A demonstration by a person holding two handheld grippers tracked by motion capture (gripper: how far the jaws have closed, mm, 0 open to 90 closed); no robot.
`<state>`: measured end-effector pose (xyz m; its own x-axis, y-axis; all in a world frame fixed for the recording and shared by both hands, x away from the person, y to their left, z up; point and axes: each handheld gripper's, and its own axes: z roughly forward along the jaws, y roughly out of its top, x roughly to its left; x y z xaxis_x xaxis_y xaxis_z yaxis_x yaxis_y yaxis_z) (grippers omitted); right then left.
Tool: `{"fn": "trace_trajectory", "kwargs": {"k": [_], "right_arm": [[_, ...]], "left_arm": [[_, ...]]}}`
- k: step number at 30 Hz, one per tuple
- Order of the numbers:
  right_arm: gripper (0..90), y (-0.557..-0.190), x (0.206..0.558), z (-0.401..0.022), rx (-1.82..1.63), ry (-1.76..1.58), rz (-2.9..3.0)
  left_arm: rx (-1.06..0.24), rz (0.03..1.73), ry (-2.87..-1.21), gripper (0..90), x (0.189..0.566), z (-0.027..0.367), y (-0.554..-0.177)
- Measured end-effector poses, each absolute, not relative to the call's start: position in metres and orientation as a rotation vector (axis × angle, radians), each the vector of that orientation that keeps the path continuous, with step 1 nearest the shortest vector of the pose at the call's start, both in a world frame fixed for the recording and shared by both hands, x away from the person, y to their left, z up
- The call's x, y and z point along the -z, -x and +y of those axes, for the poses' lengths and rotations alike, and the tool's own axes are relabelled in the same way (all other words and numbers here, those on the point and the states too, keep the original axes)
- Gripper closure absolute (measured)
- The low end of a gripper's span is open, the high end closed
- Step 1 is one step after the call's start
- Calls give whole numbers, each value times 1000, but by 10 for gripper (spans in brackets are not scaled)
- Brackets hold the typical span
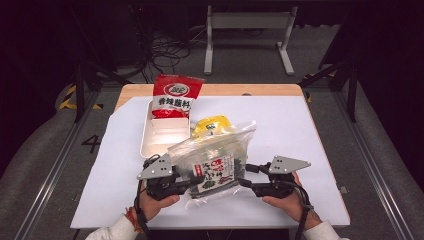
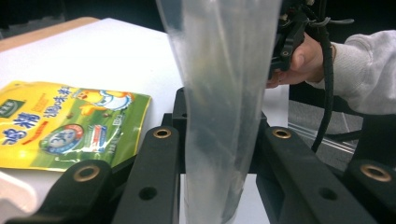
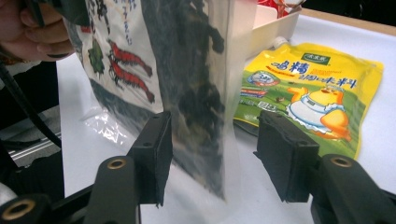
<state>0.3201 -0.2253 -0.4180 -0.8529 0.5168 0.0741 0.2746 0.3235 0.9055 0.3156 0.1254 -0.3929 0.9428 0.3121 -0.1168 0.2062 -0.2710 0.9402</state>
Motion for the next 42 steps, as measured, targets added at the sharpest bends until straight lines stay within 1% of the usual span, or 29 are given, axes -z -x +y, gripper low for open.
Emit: {"fn": "trace_trajectory", "kwargs": {"k": [2, 6, 10, 15, 24, 28, 31, 32, 37, 42], "right_arm": [[410, -319, 416, -225, -1506, -702, 2358], [338, -314, 418, -229, -1398, -691, 2356], [326, -304, 417, -238, -1308, -687, 2345], [309, -295, 421, -254, -1278, -727, 2332], [262, -292, 430, -275, -1244, -851, 2309], [251, -290, 435, -282, -1238, -901, 2300], [246, -289, 436, -284, -1244, -927, 2292], [244, -288, 436, -284, -1249, -931, 2289], [238, -286, 437, -282, -1244, -920, 2302], [235, -286, 439, -279, -1236, -914, 2312]], "left_arm": [[-140, 373, -1867, 755, 391, 130, -313], [-164, 373, -1858, 755, 387, 138, -312], [-188, 377, -1848, 755, 383, 145, -312], [-206, 384, -1833, 755, 378, 151, -314], [-268, 396, -1790, 755, 360, 167, -322], [-326, 403, -1765, 755, 347, 182, -329], [-336, 420, -1726, 754, 342, 193, -333], [-357, 418, -1711, 754, 340, 197, -334], [-421, 441, -1694, 754, 331, 212, -341], [-501, 466, -1705, 754, 320, 224, -357]]}}
